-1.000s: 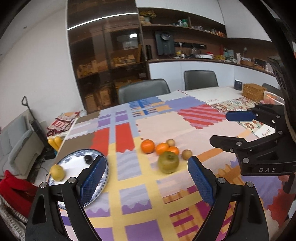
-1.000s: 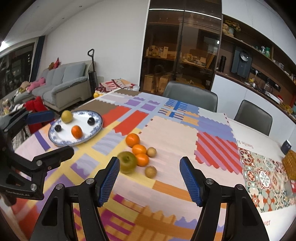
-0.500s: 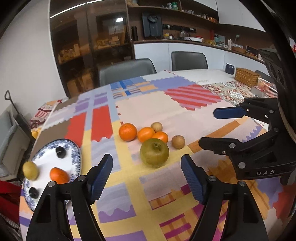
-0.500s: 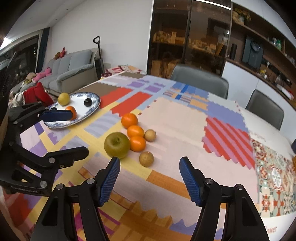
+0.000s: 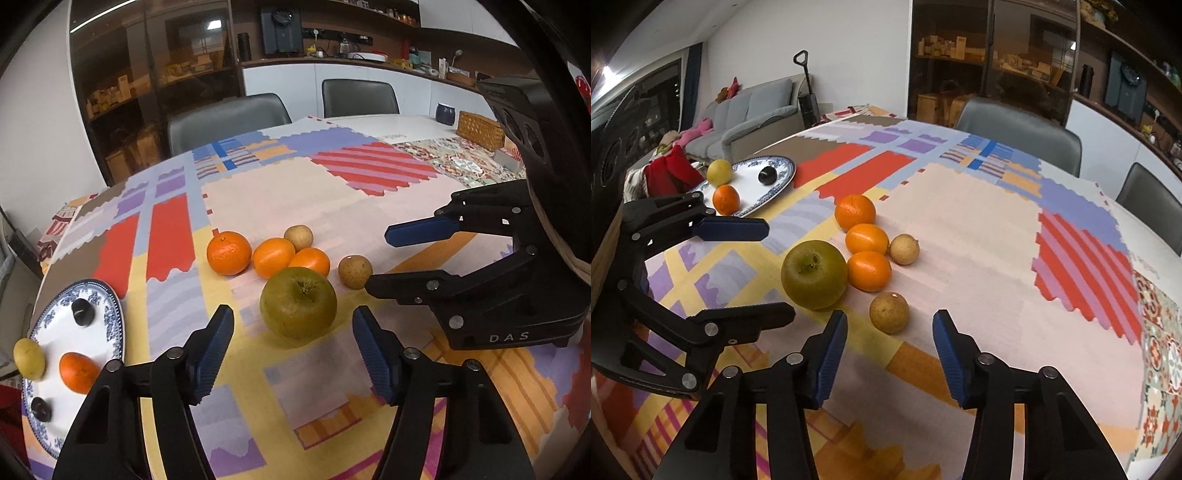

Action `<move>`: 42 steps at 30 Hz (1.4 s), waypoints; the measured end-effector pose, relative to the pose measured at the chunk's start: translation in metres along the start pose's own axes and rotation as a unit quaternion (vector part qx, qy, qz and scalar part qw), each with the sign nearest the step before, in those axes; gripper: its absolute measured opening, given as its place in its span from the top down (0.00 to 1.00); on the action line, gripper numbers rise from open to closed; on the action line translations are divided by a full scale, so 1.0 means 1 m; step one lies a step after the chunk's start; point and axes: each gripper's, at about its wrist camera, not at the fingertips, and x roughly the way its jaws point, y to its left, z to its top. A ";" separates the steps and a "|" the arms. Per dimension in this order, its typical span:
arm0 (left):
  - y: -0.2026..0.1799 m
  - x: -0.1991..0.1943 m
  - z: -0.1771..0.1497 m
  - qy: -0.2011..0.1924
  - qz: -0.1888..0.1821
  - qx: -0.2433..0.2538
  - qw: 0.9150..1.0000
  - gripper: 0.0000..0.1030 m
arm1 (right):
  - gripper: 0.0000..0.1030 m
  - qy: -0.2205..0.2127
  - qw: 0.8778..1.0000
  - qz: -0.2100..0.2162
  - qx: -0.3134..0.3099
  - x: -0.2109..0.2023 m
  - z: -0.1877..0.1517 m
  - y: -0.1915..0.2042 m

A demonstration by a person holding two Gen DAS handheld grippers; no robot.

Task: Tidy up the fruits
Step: 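Grasp the green apple with the left tool while the right tool grasps a potato, then carry the apple and potato toward the plate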

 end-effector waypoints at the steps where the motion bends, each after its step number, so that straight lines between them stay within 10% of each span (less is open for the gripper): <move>1: 0.001 0.003 0.000 0.003 -0.001 0.000 1.000 0.39 | 0.55 0.002 1.000 0.001 0.000 0.002 0.000 -0.001; 42: 0.007 -0.020 0.003 0.011 -0.016 -0.065 0.998 0.52 | 0.72 -0.011 0.998 0.031 0.057 -0.006 0.000 0.000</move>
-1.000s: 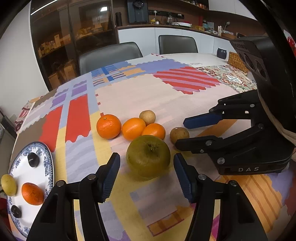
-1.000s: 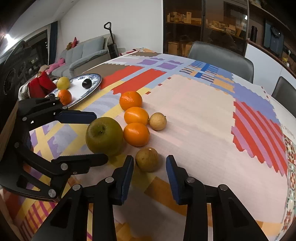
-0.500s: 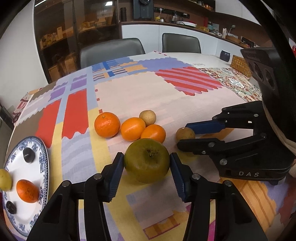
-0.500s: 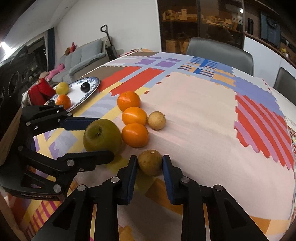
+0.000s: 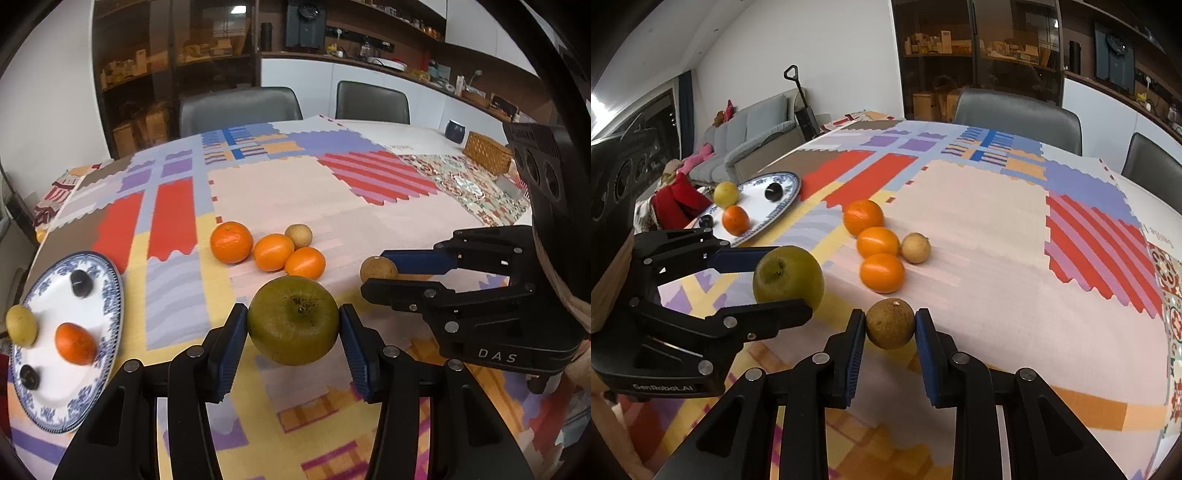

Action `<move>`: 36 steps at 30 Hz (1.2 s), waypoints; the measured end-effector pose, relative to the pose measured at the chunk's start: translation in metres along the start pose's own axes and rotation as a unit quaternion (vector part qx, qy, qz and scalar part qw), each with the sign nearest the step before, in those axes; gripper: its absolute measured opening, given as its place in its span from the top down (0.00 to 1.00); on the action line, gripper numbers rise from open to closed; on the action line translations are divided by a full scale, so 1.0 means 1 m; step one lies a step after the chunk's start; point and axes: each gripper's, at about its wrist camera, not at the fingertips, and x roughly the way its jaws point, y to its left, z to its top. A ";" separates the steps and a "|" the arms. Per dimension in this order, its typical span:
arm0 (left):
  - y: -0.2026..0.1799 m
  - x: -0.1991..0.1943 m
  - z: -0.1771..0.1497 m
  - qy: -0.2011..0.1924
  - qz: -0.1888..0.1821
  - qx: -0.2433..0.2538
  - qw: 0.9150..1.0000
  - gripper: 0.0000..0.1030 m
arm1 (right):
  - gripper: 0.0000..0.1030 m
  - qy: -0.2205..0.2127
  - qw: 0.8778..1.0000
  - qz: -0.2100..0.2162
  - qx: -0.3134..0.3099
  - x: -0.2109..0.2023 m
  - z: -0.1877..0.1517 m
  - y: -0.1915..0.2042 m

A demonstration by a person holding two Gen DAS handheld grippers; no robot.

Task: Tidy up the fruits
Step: 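Carry the apple and potato toward the plate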

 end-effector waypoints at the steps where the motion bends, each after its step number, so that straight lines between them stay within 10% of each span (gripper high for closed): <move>1: 0.001 -0.005 -0.001 -0.003 0.003 -0.001 1.000 0.52 | 0.72 -0.002 1.000 0.001 0.000 -0.002 0.000 0.003; 36: 0.100 -0.124 -0.046 -0.077 0.105 -0.092 0.987 0.52 | 0.72 -0.057 0.997 0.032 -0.036 -0.026 0.050 0.134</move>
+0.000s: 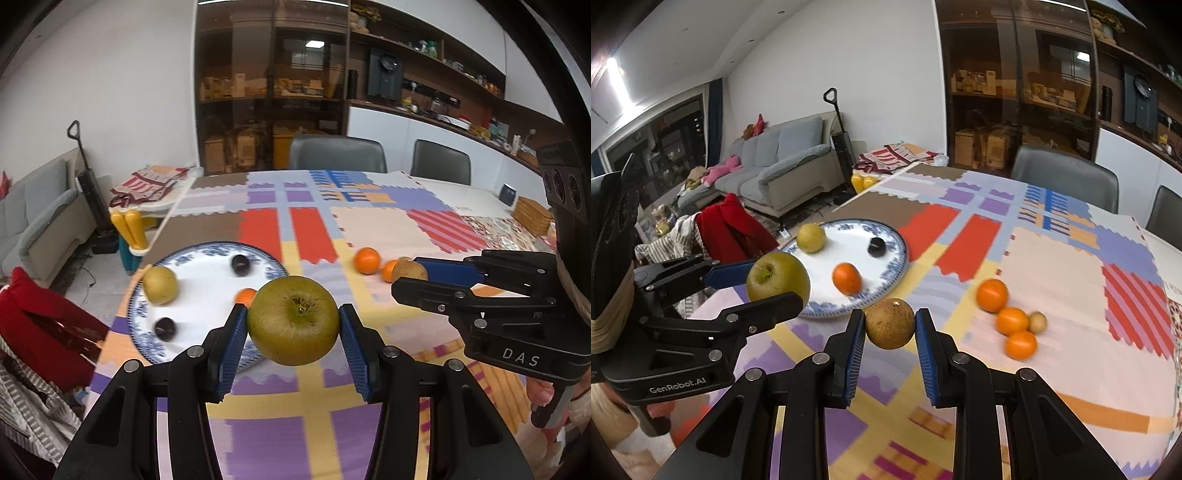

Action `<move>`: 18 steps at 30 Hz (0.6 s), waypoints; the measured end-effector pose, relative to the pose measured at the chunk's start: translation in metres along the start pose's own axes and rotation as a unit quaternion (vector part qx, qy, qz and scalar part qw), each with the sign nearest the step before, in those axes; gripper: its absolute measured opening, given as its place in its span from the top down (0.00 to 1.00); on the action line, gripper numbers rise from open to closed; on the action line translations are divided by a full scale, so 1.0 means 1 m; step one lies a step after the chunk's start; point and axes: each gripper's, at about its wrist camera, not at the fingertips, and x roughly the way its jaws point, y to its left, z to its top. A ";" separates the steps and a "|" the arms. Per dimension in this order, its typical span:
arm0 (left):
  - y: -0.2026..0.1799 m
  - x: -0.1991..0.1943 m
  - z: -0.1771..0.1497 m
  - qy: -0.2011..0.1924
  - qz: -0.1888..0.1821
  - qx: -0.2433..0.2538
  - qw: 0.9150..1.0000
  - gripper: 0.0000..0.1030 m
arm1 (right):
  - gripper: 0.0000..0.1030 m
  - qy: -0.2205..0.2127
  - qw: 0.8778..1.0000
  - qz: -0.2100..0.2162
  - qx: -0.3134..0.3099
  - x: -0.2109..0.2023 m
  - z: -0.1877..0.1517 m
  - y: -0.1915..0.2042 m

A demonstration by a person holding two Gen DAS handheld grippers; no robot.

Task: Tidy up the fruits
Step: 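Carry the apple and potato toward the plate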

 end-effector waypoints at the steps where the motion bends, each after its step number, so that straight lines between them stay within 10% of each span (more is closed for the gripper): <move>1: 0.005 0.001 0.001 -0.001 0.004 -0.001 1.000 0.52 | 0.72 -0.001 1.000 0.002 -0.002 0.004 0.004 0.003; 18: 0.072 0.047 0.021 0.019 0.047 -0.027 0.998 0.52 | 0.72 0.013 0.999 0.038 -0.009 0.084 0.052 0.017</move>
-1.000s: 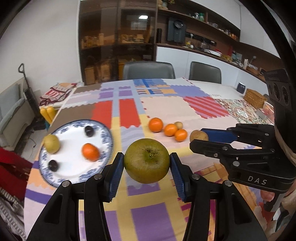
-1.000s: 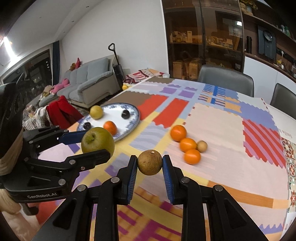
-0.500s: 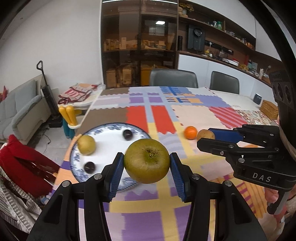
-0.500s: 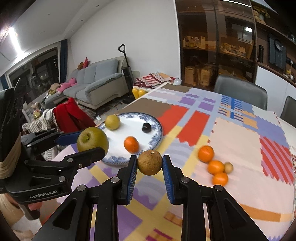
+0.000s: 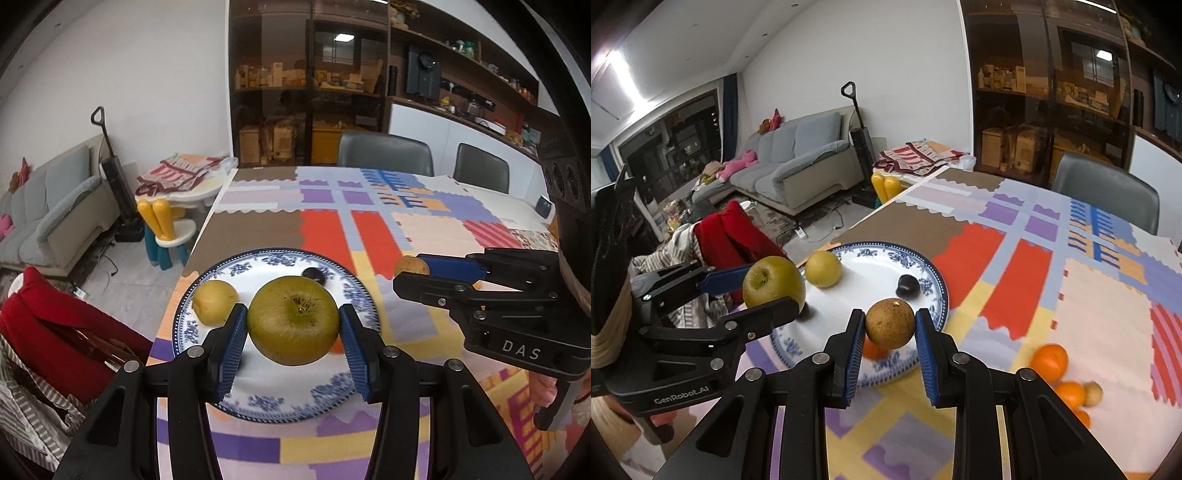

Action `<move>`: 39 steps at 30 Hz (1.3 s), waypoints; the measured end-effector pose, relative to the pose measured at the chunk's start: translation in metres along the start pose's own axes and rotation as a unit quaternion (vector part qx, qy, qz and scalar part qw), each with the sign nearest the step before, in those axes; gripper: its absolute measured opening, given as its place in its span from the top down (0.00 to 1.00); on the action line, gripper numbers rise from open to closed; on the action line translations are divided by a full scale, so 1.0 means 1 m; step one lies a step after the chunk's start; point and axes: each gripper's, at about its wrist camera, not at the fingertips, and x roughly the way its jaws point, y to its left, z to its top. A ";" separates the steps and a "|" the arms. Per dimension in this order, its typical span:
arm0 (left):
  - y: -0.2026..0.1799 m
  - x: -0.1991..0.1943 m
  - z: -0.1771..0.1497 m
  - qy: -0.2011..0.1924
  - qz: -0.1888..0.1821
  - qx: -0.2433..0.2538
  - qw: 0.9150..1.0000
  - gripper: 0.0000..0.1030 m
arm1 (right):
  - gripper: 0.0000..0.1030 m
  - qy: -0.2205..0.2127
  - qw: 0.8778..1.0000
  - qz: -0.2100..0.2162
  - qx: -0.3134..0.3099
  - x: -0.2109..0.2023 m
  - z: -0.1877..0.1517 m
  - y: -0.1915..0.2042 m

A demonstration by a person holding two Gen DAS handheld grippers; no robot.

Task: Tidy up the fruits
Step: 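Carry the apple and potato toward the plate, then lower the green apple onto the plate with the left tool while the right tool releases the potato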

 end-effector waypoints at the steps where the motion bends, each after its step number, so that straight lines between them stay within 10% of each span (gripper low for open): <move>1: 0.003 0.007 0.001 0.005 0.003 -0.001 1.000 0.52 | 0.72 0.003 1.000 0.001 0.003 0.005 0.002 -0.002; 27: 0.026 0.088 -0.007 0.093 -0.012 -0.012 0.995 0.52 | 0.72 0.111 0.992 0.030 0.044 0.118 0.012 -0.027; 39: 0.024 0.053 0.002 0.052 0.015 -0.006 0.999 0.47 | 0.59 0.078 0.996 0.012 0.041 0.090 0.014 -0.021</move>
